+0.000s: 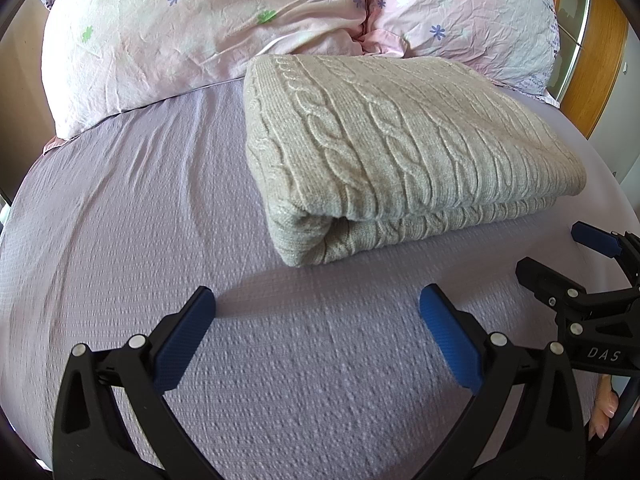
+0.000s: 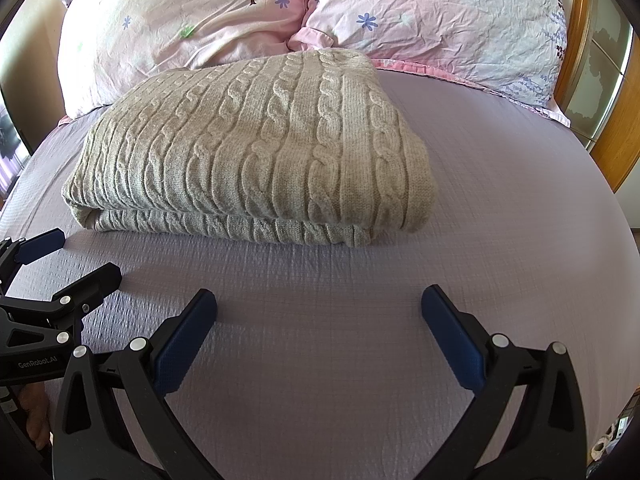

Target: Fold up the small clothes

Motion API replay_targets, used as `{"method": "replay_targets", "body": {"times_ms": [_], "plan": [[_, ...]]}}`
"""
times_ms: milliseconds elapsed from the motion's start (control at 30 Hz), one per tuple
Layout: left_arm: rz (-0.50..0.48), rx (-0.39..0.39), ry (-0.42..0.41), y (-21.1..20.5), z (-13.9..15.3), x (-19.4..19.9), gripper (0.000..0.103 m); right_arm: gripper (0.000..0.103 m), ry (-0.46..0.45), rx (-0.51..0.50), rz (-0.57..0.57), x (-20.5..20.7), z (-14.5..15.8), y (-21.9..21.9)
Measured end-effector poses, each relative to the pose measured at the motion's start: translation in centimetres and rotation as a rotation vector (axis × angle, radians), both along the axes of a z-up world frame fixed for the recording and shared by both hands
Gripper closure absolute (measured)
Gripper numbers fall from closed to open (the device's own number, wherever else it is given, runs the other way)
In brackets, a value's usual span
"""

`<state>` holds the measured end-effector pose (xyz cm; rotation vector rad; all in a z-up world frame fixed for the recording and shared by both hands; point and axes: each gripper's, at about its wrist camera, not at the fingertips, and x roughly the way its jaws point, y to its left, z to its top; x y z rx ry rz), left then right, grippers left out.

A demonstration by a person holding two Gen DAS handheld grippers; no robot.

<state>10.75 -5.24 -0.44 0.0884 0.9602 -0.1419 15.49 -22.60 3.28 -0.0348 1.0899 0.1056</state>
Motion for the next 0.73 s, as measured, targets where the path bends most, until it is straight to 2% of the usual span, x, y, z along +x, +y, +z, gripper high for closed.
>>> {"method": "replay_targets", "body": {"times_ms": [733], "plan": [[0.001,-0.001,-0.004,-0.05,0.17,0.01,0.002,0.001,0.0,0.0,0.0,0.01,-0.04,-0.06]]}}
